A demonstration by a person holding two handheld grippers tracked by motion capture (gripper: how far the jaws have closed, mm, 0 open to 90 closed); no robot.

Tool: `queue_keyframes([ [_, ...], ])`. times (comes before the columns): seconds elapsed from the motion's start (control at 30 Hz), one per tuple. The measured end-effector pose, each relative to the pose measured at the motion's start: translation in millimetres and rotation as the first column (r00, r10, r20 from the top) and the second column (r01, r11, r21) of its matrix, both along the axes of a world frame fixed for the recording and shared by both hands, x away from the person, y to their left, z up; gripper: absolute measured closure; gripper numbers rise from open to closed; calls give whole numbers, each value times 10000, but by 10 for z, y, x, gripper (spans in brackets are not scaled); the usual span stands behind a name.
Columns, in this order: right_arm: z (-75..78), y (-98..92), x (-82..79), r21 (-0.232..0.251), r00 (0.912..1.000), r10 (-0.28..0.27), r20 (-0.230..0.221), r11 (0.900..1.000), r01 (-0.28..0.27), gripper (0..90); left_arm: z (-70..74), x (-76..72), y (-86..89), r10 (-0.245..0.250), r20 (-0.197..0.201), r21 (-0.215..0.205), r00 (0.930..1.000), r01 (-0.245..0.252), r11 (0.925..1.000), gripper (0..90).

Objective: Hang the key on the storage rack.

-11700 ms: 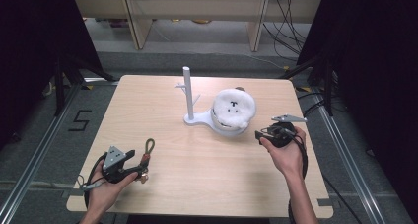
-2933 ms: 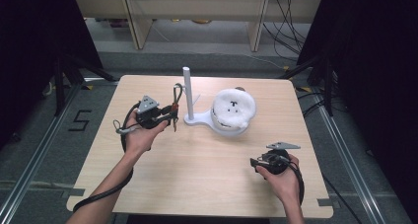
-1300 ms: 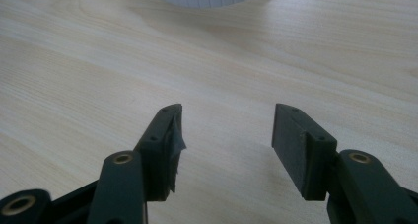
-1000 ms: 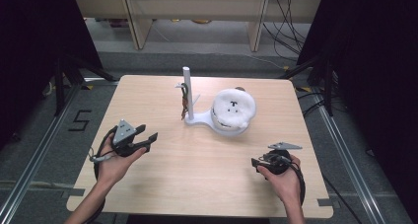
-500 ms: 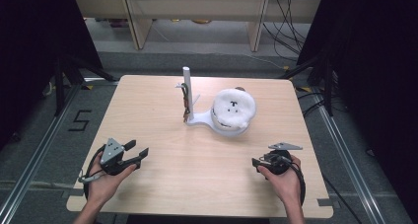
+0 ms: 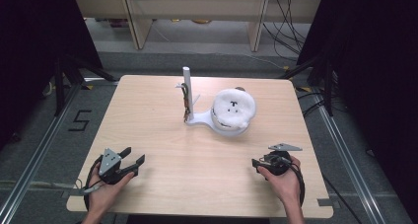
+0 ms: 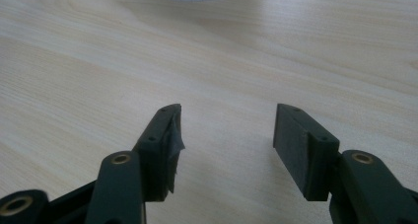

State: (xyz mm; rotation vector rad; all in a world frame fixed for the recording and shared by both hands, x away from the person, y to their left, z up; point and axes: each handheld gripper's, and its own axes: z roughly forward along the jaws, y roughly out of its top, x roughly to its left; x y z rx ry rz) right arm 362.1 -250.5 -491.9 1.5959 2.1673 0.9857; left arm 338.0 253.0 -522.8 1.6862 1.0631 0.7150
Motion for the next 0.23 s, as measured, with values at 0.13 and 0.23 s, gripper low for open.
queue_keyframes([
  [0.13,-7,-12,6,-39,9997,141,183,9999,-141,449,-6,-2,7,123,48,-109,9999,-123,9999,364],
  [0.23,6,0,-6,90,10000,7,68,10000,-8,449,1,-8,6,144,-33,30,9999,-144,9999,360],
])
